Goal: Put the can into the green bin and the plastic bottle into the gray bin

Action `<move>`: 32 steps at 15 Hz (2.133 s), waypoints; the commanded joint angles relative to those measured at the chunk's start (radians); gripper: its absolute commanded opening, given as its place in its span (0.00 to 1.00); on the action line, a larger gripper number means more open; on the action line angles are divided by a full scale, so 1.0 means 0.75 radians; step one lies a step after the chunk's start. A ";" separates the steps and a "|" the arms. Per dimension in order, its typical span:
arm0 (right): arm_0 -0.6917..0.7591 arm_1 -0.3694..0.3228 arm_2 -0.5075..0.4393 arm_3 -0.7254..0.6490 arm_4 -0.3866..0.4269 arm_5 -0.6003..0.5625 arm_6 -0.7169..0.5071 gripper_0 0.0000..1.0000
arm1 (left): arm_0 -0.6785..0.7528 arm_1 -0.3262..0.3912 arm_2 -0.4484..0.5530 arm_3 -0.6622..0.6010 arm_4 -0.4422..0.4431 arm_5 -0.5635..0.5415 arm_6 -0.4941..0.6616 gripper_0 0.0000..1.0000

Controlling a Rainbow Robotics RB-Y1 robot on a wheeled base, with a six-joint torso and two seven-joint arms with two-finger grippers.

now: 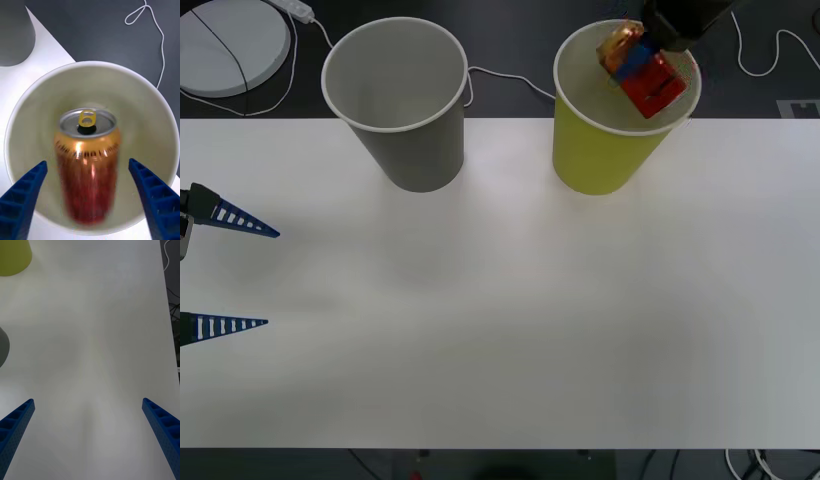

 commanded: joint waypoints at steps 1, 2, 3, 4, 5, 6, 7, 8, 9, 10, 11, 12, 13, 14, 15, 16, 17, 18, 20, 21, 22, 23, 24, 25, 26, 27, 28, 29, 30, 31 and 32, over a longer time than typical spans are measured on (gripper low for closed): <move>0.001 -0.043 -0.036 0.000 -0.093 0.000 0.048 1.00 | 0.000 0.000 0.000 0.000 0.000 0.000 0.000 1.00; 0.003 -0.069 -0.056 0.000 -0.142 0.000 0.083 1.00 | 0.000 0.000 0.000 0.000 0.000 0.000 0.000 1.00; 0.005 -0.102 -0.087 0.000 -0.200 0.000 0.097 1.00 | 0.000 0.000 0.000 0.000 0.000 0.000 0.000 1.00; 0.005 -0.137 -0.113 -0.002 -0.255 0.000 0.111 1.00 | 0.000 0.000 0.000 0.000 0.000 0.000 0.000 1.00; 0.005 -0.167 -0.124 -0.002 -0.308 0.000 0.128 1.00 | 0.000 0.000 0.000 0.000 0.000 0.000 0.000 1.00; 0.005 -0.206 -0.126 -0.002 -0.377 0.000 0.173 1.00 | 0.000 0.000 0.000 0.000 0.000 0.000 0.000 1.00; 0.020 -0.249 -0.136 0.000 -0.441 0.000 0.226 1.00 | 0.000 0.000 0.000 0.000 0.000 0.000 0.000 1.00; 0.040 -0.288 -0.148 -0.002 -0.517 0.000 0.269 1.00 | 0.000 0.000 0.000 0.000 0.000 0.000 0.000 1.00; 0.061 -0.323 -0.158 -0.002 -0.574 0.000 0.316 1.00 | 0.000 0.000 0.000 0.000 0.000 0.000 0.000 1.00; 0.081 -0.360 -0.167 -0.010 -0.623 0.000 0.385 1.00 | 0.000 0.000 0.000 0.000 0.000 0.000 0.000 1.00; 0.100 -0.384 -0.187 -0.019 -0.652 0.000 0.443 1.00 | 0.000 0.000 0.000 0.000 0.000 0.000 0.000 1.00; 0.120 -0.405 -0.228 -0.027 -0.678 0.000 0.496 1.00 | 0.000 0.000 0.000 0.000 0.000 0.000 0.000 1.00; 0.151 -0.429 -0.267 -0.041 -0.711 0.000 0.551 1.00 | 0.000 0.000 0.000 0.000 0.000 0.000 0.000 1.00; 0.192 -0.464 -0.289 -0.061 -0.756 0.000 0.608 1.00 | 0.000 0.000 0.000 0.000 0.000 0.000 0.000 1.00; 0.239 -0.490 -0.314 -0.086 -0.799 0.000 0.649 1.00 | 0.000 0.000 0.000 0.000 0.000 0.000 0.000 1.00; 0.302 -0.515 -0.359 -0.117 -0.842 0.000 0.696 1.00 | 0.000 0.000 0.000 0.000 0.000 0.000 0.000 1.00; 0.376 -0.538 -0.408 -0.154 -0.883 0.000 0.737 1.00 | 0.000 0.000 0.000 0.000 0.000 0.000 0.000 1.00; 0.445 -0.554 -0.457 -0.192 -0.911 0.000 0.776 1.00 | 0.000 0.000 0.000 0.000 0.000 0.000 0.000 1.00; 0.615 -0.576 -0.576 -0.262 -0.993 0.000 0.864 1.00 | 0.000 0.000 0.000 0.000 0.000 0.000 0.000 1.00; 0.684 -0.580 -0.625 -0.286 -1.024 0.000 0.907 1.00 | 0.000 0.000 0.000 0.000 0.000 0.000 0.000 1.00; 0.760 -0.589 -0.676 -0.315 -1.057 0.000 0.962 1.00 | 0.000 0.000 0.000 0.000 0.000 0.000 0.000 1.00; 0.836 -0.589 -0.719 -0.344 -1.083 0.000 1.011 1.00 | 0.000 0.000 0.000 0.000 0.000 0.000 0.000 1.00; 0.901 -0.589 -0.762 -0.368 -1.102 0.000 1.054 1.00 | 0.000 0.000 0.000 0.000 0.000 0.000 0.000 1.00; 0.967 -0.591 -0.803 -0.393 -1.122 0.000 1.099 1.00 | 0.000 0.000 0.000 0.000 0.000 0.000 0.000 1.00; 1.055 -0.589 -0.842 -0.423 -1.155 0.000 1.154 1.00 | 0.000 0.000 0.000 0.000 0.000 0.000 0.000 1.00; 1.118 -0.589 -0.868 -0.442 -1.173 0.000 1.189 1.00 | 0.000 0.000 0.000 0.000 0.000 0.000 0.000 1.00; 1.212 -0.589 -0.909 -0.473 -1.191 0.000 1.246 1.00 | 0.000 0.000 0.000 0.000 0.000 0.000 0.000 1.00; 1.294 -0.587 -0.940 -0.497 -1.204 0.000 1.300 1.00 | 0.000 0.000 0.000 0.000 0.000 0.000 0.000 1.00; 1.349 -0.583 -0.962 -0.516 -1.208 0.000 1.340 1.00 | 0.000 0.000 0.000 0.000 0.000 0.000 0.000 1.00; 1.400 -0.568 -0.983 -0.524 -1.212 0.000 1.388 1.00 | 0.000 0.000 0.000 0.000 0.000 0.000 0.000 1.00; 1.441 -0.540 -1.007 -0.524 -1.212 0.000 1.435 1.00 | 0.000 0.000 0.000 0.000 0.000 0.000 0.000 1.00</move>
